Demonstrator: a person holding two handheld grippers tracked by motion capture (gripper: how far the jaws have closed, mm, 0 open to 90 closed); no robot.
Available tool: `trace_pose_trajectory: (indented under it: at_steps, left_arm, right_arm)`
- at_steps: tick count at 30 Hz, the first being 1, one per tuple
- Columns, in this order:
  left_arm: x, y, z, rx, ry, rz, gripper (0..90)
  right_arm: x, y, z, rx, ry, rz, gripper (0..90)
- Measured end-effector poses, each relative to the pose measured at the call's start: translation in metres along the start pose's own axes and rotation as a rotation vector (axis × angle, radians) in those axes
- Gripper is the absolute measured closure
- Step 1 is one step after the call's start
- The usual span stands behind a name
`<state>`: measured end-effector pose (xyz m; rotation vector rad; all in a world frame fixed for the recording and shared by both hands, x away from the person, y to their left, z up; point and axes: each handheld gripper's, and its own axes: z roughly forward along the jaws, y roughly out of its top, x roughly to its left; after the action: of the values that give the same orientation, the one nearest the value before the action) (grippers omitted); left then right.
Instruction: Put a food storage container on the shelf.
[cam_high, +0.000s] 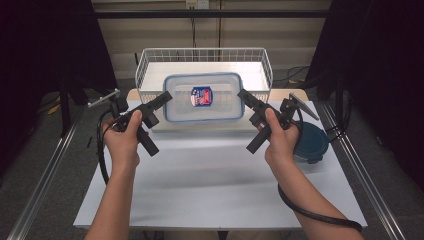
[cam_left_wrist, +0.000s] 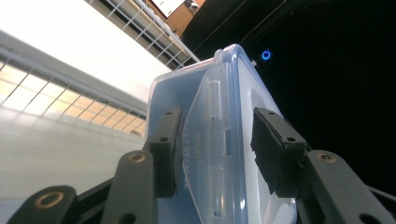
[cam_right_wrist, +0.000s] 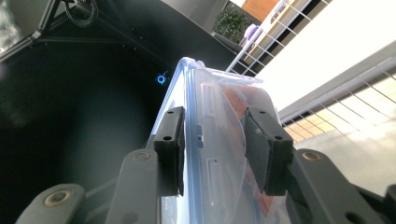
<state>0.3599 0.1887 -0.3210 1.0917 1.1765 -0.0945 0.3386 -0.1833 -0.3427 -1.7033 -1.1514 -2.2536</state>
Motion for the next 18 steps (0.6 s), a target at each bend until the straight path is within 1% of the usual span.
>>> trace_pose_trajectory:
  at_steps: [6, 7, 9, 10, 11, 12, 13, 16, 17, 18]
  left_arm:
    - [0.001, 0.012, 0.005, -0.009, -0.004, 0.001, 55.2]
    - [0.002, 0.014, 0.005, -0.006, -0.005, 0.011, 55.2]
    - [0.002, 0.018, 0.007, -0.003, -0.008, 0.003, 55.4]
    - [0.002, 0.020, 0.009, -0.012, -0.010, 0.003, 55.4]
    - [0.003, 0.021, 0.010, -0.008, -0.013, 0.005, 55.3]
    - [0.002, 0.023, 0.012, -0.011, -0.013, -0.003, 55.3]
    - [0.003, 0.024, 0.014, -0.014, -0.014, 0.000, 55.3]
    - [0.004, 0.029, 0.020, -0.013, -0.010, -0.006, 55.3]
    - [0.004, 0.031, 0.023, -0.010, -0.008, -0.001, 55.3]
    - [0.004, 0.032, 0.024, -0.012, -0.006, -0.007, 55.3]
  right_arm:
    - [0.002, 0.004, 0.010, -0.014, 0.007, 0.001, 60.2]
    - [0.002, 0.005, 0.012, -0.018, 0.006, 0.003, 60.2]
    - [0.003, 0.007, 0.016, -0.022, 0.010, 0.009, 60.3]
    - [0.003, 0.008, 0.018, -0.028, 0.008, -0.001, 60.3]
    - [0.004, 0.010, 0.021, -0.029, 0.007, -0.001, 60.4]
    - [0.005, 0.012, 0.022, -0.035, 0.010, 0.003, 60.4]
    - [0.005, 0.013, 0.024, -0.040, 0.007, 0.000, 60.4]
    - [0.005, 0.018, 0.030, -0.040, -0.001, 0.008, 60.4]
    - [0.004, 0.020, 0.031, -0.041, 0.000, 0.012, 60.4]
    - [0.004, 0.022, 0.033, -0.044, -0.003, 0.015, 60.4]
